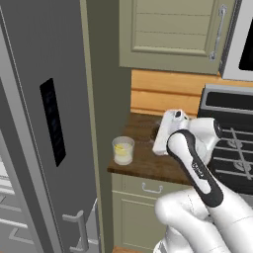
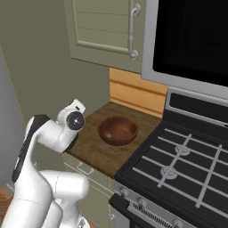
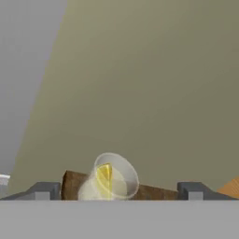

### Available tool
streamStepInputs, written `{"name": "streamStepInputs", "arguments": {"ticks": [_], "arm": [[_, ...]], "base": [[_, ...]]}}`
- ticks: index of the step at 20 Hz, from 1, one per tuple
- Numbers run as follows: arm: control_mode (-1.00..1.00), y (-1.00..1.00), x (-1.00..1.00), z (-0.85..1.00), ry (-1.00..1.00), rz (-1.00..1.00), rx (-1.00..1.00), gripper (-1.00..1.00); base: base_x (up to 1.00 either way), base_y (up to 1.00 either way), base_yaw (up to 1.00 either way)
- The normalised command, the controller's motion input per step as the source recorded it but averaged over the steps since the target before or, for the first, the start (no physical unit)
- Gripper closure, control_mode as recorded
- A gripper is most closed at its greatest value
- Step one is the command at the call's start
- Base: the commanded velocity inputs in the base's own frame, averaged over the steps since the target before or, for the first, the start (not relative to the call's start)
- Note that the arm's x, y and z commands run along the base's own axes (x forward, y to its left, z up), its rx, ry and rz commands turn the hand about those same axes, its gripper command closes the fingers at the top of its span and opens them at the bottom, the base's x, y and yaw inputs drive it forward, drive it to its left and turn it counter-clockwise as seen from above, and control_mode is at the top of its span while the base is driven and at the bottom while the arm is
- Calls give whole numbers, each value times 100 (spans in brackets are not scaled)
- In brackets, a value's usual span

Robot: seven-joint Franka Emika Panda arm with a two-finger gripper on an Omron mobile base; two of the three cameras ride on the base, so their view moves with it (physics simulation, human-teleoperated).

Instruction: Grab a lemon wedge from the fridge and one ice cube from the ice bowl, and put them in the glass of lemonade.

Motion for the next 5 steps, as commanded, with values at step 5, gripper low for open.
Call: {"name": "streamStepInputs", "arguments": {"ticks": [5], "arm": [[-100, -100, -85, 63, -11, -8, 0, -100]], "base": [[0, 0, 0]]}}
